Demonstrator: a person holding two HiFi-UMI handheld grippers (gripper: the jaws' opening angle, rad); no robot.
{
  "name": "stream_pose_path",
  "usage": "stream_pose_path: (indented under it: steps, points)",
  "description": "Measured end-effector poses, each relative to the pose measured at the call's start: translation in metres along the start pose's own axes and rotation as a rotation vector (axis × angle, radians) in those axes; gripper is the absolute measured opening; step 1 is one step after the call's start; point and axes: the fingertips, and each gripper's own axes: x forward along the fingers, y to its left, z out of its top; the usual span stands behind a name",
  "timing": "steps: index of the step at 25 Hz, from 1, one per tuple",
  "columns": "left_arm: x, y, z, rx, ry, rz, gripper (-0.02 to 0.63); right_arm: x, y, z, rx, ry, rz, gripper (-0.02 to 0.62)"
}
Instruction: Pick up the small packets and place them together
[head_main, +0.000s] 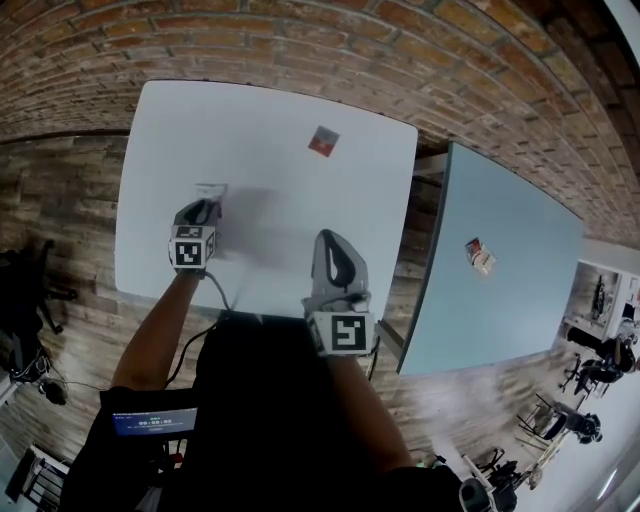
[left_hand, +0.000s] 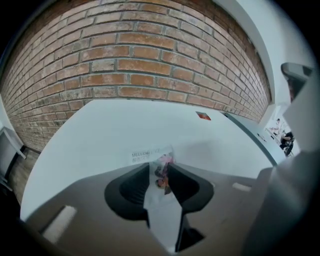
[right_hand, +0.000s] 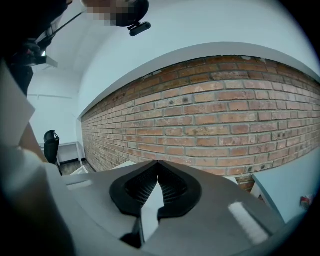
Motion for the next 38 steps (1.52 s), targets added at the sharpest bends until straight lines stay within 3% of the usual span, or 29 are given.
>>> stream_pose_path:
  steps: [8, 12, 17, 21, 28, 38]
  points:
    - [-0.006, -0.005, 0.007, 0.054, -0.007, 0.035, 0.137, -0.012, -0.040, -0.030, 0.005, 0.091, -0.053, 0.003]
    - [-0.014, -0.016, 0.008, 0.019, -0.018, 0.016, 0.138, -0.002, -0.051, -0.041, 0.010, 0.130, -0.060, 0.006]
    - [-0.031, -0.032, 0.020, -0.023, -0.070, -0.004, 0.137, 0.031, -0.060, -0.049, 0.043, 0.158, -0.023, 0.033]
    - [-0.044, -0.052, 0.030, -0.064, -0.097, -0.025, 0.137, 0.067, -0.080, -0.059, 0.009, 0.195, -0.004, 0.066]
    - [-0.060, -0.076, 0.048, -0.047, -0.096, -0.004, 0.135, 0.125, -0.115, -0.095, 0.007, 0.295, -0.021, 0.072]
    - [-0.063, -0.084, 0.083, -0.136, -0.134, 0.017, 0.124, 0.195, -0.131, -0.149, -0.010, 0.459, 0.013, 0.098]
